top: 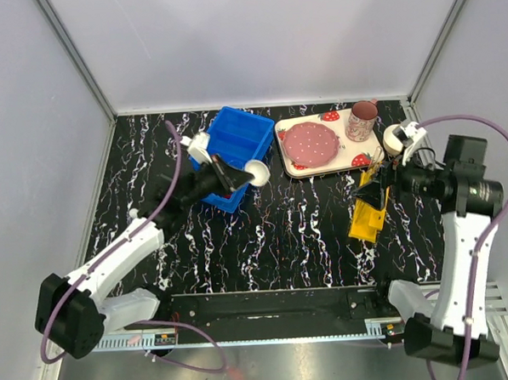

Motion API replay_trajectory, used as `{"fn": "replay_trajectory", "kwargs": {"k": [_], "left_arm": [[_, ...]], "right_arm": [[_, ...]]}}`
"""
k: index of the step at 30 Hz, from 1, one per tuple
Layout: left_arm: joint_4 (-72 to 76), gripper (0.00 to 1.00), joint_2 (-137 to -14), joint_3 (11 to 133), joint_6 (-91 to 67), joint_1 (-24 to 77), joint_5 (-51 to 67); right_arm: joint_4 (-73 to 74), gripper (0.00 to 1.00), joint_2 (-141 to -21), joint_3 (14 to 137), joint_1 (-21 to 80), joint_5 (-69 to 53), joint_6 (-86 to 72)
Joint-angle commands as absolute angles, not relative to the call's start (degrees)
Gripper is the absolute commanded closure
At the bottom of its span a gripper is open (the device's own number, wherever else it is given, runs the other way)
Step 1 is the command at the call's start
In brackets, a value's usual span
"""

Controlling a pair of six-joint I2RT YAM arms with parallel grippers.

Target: Organize the chemistry lab equipment

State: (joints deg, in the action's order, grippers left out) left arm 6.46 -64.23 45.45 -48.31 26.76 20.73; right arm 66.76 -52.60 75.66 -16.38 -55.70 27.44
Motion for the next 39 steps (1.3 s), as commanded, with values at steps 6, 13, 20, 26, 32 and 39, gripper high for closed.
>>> {"fn": "replay_trajectory", "kwargs": {"k": [6,13,20,26,32,39], "left_arm": [[7.1,0.97,-69.1,52.3,-49.0,46.8,0.2],[1.0,0.97,-75.8,59.7,-46.8,55.5,-8.3],[-1.8,0.97,-79.5,62.8,-47.0,59.0,-12.7],[-2.6,0.97,-80.6,63.0,-47.5,59.9,-14.8],[-2.5,0.96,-80.9,63.5,-47.6,60.2,-14.5],[-1.9,0.94,-80.6,62.6,-47.6,60.2,-13.9]], "right_arm": [[65.7,0.16,-61.2,76.5,5.1,-52.2,21.2],[62.8,0.30,-68.9,77.5,14.5,-45.0,19.8],[57.5,0.41,-71.8,76.9,20.0,-35.0,17.1],[55.5,0.50,-73.2,76.8,20.1,-32.7,15.4],[54.5,0.64,-75.8,77.3,20.9,-32.9,14.6],[53.4,0.89,-78.0,78.4,22.6,-30.5,15.0]]}}
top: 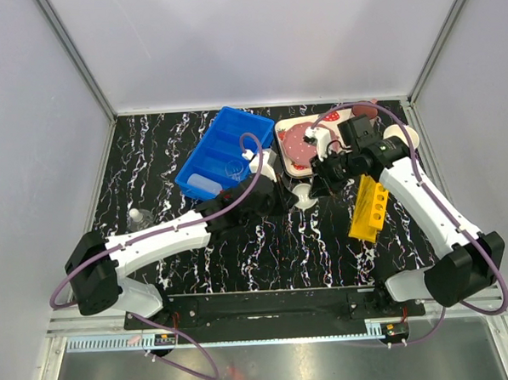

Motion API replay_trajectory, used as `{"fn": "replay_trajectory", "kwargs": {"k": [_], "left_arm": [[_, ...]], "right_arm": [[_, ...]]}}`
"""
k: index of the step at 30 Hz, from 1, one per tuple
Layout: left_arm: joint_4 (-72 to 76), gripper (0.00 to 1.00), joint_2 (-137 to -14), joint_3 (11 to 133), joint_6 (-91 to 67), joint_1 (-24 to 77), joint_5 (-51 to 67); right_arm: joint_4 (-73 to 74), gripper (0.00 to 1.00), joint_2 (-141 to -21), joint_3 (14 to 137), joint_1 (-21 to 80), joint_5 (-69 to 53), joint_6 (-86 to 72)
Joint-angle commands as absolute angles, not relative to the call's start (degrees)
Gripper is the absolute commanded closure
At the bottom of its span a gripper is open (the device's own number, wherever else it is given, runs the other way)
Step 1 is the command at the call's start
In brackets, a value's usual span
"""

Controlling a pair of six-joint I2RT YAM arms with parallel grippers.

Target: Organize the chemistry lab equipment

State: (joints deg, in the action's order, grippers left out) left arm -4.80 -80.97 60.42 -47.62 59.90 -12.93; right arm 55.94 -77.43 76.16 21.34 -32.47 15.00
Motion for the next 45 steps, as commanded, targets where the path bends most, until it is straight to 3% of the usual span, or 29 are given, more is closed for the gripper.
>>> {"fn": "replay_trajectory", "kwargs": {"k": [1,3,5,8,9,12,19,26,34,45], "left_arm": [[-1.8,0.94,-80.3,62.2,-47.5,60.2,-13.9],[-2.0,0.85,-79.8,62.1,-46.5,60.1,-13.9],[-3.9,0.61,-78.0,61.6,-44.5,59.9,-15.6],[-6.2,0.38,-72.8,59.1,-42.2,57.7,-17.6],[-6.9,0.22,-71.1,58.1,-41.8,55.5,-17.7],[-10.0,0.01,-60.9,53.8,-39.0,48.7,-16.4],[-29.7,0.01,-45.5,51.1,-26.3,31.0,-14.1],[-38.2,0.01,-36.6,50.5,-21.5,29.3,-21.8],[-39.8,0.01,-33.1,48.5,-21.0,29.2,-25.0],[-39.6,0.01,-29.7,45.1,-23.2,29.2,-26.5]], "right_arm": [[53.3,0.97,-78.4,78.7,22.8,-30.5,15.1],[52.7,1.00,-78.7,80.1,22.8,-30.2,15.2],[51.7,1.00,-78.9,82.3,22.8,-29.9,15.4],[51.4,1.00,-81.2,86.7,22.8,-30.6,15.8],[51.3,1.00,-82.3,88.0,22.8,-30.9,15.9],[50.7,1.00,-87.4,92.7,22.8,-32.3,15.6],[43.6,1.00,-105.3,106.1,24.0,-30.6,10.2],[36.9,0.99,-123.7,124.7,27.3,-23.8,3.3],[40.1,0.96,-146.9,151.4,29.7,-17.7,2.9],[38.6,0.93,-151.6,147.7,30.7,-14.2,8.3]]}}
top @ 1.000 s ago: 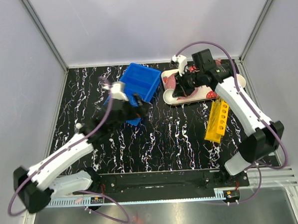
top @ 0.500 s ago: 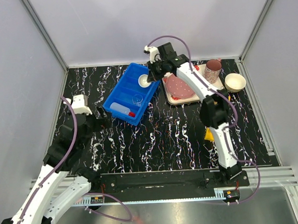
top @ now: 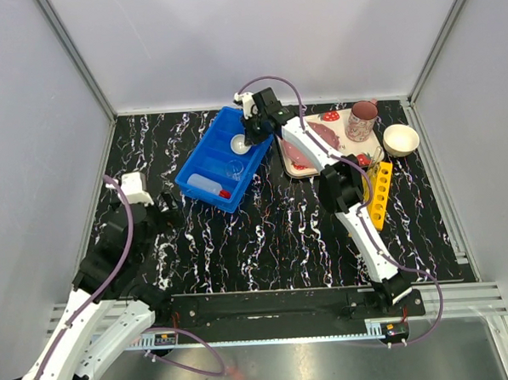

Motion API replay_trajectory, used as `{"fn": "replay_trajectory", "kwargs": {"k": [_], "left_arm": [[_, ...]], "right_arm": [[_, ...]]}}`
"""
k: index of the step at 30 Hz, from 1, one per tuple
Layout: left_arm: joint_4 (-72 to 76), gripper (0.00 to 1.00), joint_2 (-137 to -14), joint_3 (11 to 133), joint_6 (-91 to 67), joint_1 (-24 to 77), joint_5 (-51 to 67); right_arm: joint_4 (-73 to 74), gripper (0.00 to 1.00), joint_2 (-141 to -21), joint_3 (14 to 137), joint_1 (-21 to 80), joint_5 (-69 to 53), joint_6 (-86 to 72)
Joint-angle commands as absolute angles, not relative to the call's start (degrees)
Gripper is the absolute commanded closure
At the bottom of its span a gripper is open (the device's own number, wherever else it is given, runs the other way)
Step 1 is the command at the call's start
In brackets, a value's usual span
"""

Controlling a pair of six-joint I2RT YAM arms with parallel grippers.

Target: Organize the chemistry lab equipment

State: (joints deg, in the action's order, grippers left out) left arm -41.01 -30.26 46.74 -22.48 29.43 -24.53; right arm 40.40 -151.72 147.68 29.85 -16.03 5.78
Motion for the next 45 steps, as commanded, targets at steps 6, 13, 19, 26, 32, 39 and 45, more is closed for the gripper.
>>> {"fn": "replay_trajectory", "kwargs": {"k": [6,13,19,26,32,39,45], "left_arm": [[-40.8,0.01,-29.5,44.3,-26.0,29.2,-27.5],[-43.9,0.01,-30.3,44.6,-31.2,29.2,-30.6],[-44.9,0.01,-33.6,45.5,-34.5,29.1,-30.9],[-44.5,0.01,-38.7,48.0,-31.4,24.9,-31.0],[-40.4,0.01,-42.5,47.5,-27.8,13.0,-20.6],[-38.4,0.01,-43.9,44.4,-31.3,3.1,-16.9],[-36.5,0.01,-44.6,40.6,-35.4,1.1,-19.5]], "right_arm": [[39.1,0.84,-152.8,146.6,31.9,-13.4,10.5],[41.2,0.77,-151.9,146.3,32.3,-13.2,11.8],[42.9,0.67,-148.0,146.3,32.3,-12.8,12.7],[43.7,0.37,-136.9,139.8,32.3,-14.4,11.6],[44.4,0.25,-124.9,131.5,32.3,-16.5,12.1],[45.4,0.04,-109.0,115.5,32.3,-23.5,17.5],[42.5,0.00,-89.3,89.9,32.3,-29.5,24.8]]}}
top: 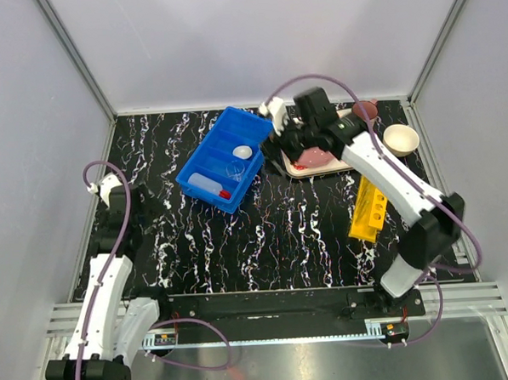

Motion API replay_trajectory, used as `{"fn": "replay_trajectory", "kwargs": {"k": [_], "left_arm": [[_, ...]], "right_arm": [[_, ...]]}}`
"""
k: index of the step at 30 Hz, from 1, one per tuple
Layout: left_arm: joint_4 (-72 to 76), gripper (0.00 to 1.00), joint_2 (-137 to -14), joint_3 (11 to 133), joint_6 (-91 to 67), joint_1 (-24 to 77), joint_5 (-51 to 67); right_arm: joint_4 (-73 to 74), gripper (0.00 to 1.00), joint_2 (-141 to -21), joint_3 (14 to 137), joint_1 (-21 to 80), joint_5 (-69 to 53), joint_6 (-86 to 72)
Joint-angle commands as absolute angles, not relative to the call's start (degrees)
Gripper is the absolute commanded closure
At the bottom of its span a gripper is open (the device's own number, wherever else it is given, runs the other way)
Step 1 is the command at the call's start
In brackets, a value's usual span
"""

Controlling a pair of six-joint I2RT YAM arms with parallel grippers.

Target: Organize the chemistry lab equipment

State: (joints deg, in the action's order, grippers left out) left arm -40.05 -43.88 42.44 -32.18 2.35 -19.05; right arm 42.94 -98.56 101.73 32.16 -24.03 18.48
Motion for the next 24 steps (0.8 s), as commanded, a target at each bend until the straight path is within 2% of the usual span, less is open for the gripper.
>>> {"fn": "replay_trajectory", "kwargs": {"k": [1,4,10,15,24], "left_arm": [[-36.1,0.01,-44.9,40.3,-36.0,0.9,-20.3],[-35.4,0.01,-47.5,39.5,-39.0,0.1,-22.9],[-35.1,0.01,-55.9,40.0,-43.5,-5.1,-24.8],[-31.5,0.01,-62.7,40.5,-42.4,-7.2,-18.6],[-30.2,0.01,-76.0,45.7,-37.6,-9.0,-16.3]], "right_arm": [[41.0,0.00,-87.2,86.8,32.3,-30.1,25.7],[37.9,0.00,-80.3,74.1,31.6,-33.3,26.9],[30.4,0.00,-76.6,63.1,28.7,-48.6,21.3],[29.3,0.00,-76.8,62.2,28.5,-50.5,20.7],[30.1,0.00,-77.3,61.1,28.5,-54.7,20.9]]}}
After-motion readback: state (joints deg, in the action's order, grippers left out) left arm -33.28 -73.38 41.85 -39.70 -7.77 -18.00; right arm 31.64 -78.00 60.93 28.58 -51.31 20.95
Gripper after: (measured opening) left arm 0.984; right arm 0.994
